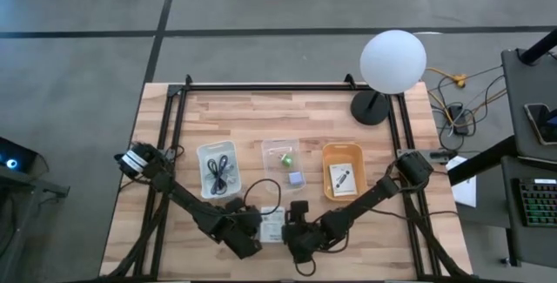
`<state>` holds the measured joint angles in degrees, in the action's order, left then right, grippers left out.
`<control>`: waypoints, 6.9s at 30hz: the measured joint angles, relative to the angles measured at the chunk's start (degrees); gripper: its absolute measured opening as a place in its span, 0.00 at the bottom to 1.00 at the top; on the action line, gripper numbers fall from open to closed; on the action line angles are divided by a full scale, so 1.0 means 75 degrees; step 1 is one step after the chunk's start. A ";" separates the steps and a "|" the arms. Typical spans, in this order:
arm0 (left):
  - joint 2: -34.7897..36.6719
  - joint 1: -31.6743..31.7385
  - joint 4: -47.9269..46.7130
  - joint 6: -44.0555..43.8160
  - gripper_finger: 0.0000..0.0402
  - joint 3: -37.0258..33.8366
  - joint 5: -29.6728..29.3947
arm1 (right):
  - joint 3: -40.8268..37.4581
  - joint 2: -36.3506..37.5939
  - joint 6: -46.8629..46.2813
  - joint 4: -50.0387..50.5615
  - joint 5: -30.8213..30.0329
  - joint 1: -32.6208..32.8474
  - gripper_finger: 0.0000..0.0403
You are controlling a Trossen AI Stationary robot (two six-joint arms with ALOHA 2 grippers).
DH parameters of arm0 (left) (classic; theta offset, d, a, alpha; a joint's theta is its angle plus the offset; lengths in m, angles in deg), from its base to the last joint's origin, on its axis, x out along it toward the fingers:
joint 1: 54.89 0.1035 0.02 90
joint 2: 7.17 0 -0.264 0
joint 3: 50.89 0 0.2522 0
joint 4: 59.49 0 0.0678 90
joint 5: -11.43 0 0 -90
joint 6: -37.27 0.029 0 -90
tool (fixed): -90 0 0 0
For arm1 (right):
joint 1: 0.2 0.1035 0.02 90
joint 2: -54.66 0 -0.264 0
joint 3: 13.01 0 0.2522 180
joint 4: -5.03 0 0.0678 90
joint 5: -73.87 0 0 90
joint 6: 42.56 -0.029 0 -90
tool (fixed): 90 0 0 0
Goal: Pick and place items into bin
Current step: Put the white card reader box into the yellow bin, then return to Home Position
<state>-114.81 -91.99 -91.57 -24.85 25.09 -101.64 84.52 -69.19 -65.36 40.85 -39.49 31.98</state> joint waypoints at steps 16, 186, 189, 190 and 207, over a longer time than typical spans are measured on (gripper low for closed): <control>0.0085 0.0042 -0.0099 0.0933 0.00 0.0555 -0.0755 | -0.0044 -0.0003 -0.0391 0.0539 -0.0136 -0.0111 0.50; -0.0029 -0.0898 0.0184 -0.1025 0.00 0.0490 -0.1143 | -0.5071 0.7477 -1.0849 0.3788 0.0604 -0.1369 0.20; -0.0029 -0.0862 0.0184 -0.1017 0.00 0.0493 -0.1143 | -0.5077 0.7337 -1.0933 0.3798 0.0786 -0.1363 0.29; -0.0029 -0.0859 0.0183 -0.1017 0.00 0.0493 -0.1144 | -0.5077 0.7297 -1.0938 0.3802 0.0854 -0.1364 0.32; 0.1762 0.0951 0.3926 0.3165 0.00 0.0551 -0.0021 | -0.2936 0.7262 -0.8335 0.3606 -0.1445 0.1385 0.40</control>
<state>-101.59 -84.86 -62.12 -1.12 29.22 -101.80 62.50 -14.73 -127.87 67.90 -50.33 42.36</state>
